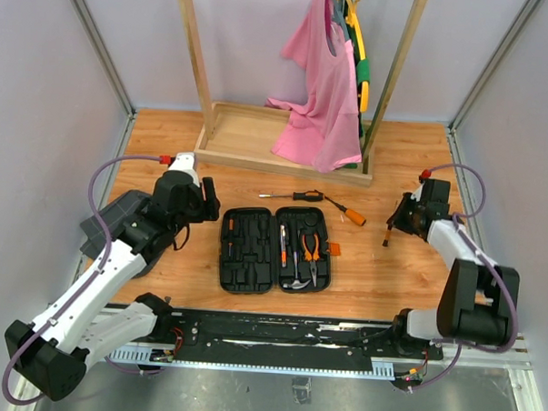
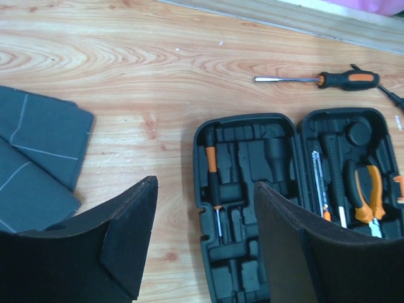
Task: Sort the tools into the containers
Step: Pick up the screwdriver from the center of the board.
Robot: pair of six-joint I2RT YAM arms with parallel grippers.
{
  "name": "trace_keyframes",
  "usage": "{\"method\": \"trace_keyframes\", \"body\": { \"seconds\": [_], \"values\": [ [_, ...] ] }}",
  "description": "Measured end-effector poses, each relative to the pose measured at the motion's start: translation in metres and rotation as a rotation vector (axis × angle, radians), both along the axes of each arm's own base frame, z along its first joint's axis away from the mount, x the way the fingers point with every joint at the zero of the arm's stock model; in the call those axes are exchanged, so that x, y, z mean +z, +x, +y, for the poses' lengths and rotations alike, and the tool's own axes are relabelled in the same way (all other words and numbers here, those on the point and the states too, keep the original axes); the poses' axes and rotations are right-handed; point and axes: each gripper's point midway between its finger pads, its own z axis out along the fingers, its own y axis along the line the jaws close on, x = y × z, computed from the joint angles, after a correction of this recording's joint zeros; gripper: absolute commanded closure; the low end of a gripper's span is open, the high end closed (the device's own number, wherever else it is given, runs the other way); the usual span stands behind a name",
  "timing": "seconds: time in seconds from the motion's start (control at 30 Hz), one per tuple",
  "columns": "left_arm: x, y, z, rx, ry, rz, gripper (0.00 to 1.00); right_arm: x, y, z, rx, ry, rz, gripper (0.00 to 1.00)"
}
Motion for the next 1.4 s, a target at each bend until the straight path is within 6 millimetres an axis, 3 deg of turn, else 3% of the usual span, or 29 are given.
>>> {"method": "trace_keyframes", "body": {
  "seconds": [0.13,0.4,0.67,0.8,0.97,1.23,1.4],
  "values": [
    [0.008,0.000,-0.011,-0.032,-0.058,-0.021,0.33,0.016,-0.013,0.024,0.007,0.059,-0.107,0.99],
    [0.021,0.002,-0.048,-0.157,-0.201,-0.060,0.34,0.047,-0.040,0.099,0.127,0.217,-0.273,0.99],
    [0.006,-0.016,-0.117,-0.381,-0.267,-0.009,0.36,0.088,-0.062,0.189,0.269,0.415,-0.388,0.99],
    [0.006,-0.031,-0.149,-0.489,-0.302,-0.008,0.36,0.101,-0.068,0.221,0.290,0.509,-0.409,0.99],
    [0.009,-0.048,-0.175,-0.592,-0.346,-0.024,0.36,0.108,-0.066,0.248,0.295,0.590,-0.395,0.99],
    [0.006,-0.056,-0.194,-0.646,-0.376,-0.018,0.37,0.147,-0.066,0.287,0.350,0.720,-0.450,0.99],
    [-0.002,-0.055,-0.198,-0.651,-0.372,0.001,0.47,0.164,-0.073,0.299,0.382,0.776,-0.487,0.99]
  ]
}}
